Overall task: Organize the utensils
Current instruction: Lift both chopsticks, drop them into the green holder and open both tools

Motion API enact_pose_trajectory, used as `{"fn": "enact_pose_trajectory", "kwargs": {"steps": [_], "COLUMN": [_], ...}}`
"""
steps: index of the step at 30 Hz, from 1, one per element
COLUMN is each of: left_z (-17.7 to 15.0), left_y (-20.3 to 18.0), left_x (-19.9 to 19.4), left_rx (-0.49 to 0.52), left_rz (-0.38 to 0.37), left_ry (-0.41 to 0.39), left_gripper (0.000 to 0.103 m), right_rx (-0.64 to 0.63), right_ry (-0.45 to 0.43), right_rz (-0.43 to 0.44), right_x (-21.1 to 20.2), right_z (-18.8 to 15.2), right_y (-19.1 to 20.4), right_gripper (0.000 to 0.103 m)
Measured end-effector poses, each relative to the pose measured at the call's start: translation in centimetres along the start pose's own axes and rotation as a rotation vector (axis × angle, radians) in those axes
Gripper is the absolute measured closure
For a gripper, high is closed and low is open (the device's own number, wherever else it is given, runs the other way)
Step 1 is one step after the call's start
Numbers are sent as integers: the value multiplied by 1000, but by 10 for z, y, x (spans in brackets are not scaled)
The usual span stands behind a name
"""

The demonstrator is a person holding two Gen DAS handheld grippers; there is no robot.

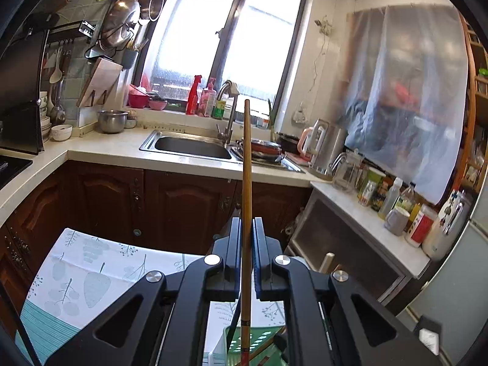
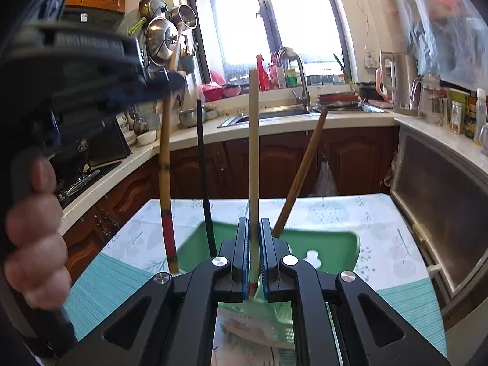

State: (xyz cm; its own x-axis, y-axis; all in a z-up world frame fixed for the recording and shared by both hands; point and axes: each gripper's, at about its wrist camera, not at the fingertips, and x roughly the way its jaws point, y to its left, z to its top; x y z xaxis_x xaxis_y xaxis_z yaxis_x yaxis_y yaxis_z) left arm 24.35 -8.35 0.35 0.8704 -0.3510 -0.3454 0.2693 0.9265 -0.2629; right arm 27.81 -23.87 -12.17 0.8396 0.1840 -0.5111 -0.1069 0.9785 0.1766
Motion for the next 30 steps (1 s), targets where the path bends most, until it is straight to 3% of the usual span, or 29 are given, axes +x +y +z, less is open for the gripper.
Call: {"fn": "enact_pose_trajectory", "kwargs": {"steps": [5, 13, 20, 24, 25, 28, 30], "left_z": [0, -11, -30, -51, -57, -72, -81], "left_y": [-5, -3, -9, -9, -8, -1, 7], "left_x": [-6, 7, 21, 19, 16, 9, 3], "left_rx": [10, -4, 49, 75, 78, 78, 48], "left_rz": [-2, 24, 68, 68, 69, 60, 49], "left_ry": [-25, -22, -38, 8, 29, 109, 175], "left_gripper": [99, 99, 99, 97, 95, 70, 43], "right_rx": [51, 86, 101, 103, 108, 125, 128], "right_ry": [41, 4, -19, -15, -10, -3, 6], "right_rz": [20, 37, 9, -13, -12, 0, -2], "right_x": [5, -29, -64, -82, -82, -93, -100], "right_z": [-16, -24, -18, -20, -20, -26, -29], "right_y": [-11, -15, -23, -26, -28, -30, -27], "right_gripper": [81, 80, 80, 80, 80, 80, 79]}}
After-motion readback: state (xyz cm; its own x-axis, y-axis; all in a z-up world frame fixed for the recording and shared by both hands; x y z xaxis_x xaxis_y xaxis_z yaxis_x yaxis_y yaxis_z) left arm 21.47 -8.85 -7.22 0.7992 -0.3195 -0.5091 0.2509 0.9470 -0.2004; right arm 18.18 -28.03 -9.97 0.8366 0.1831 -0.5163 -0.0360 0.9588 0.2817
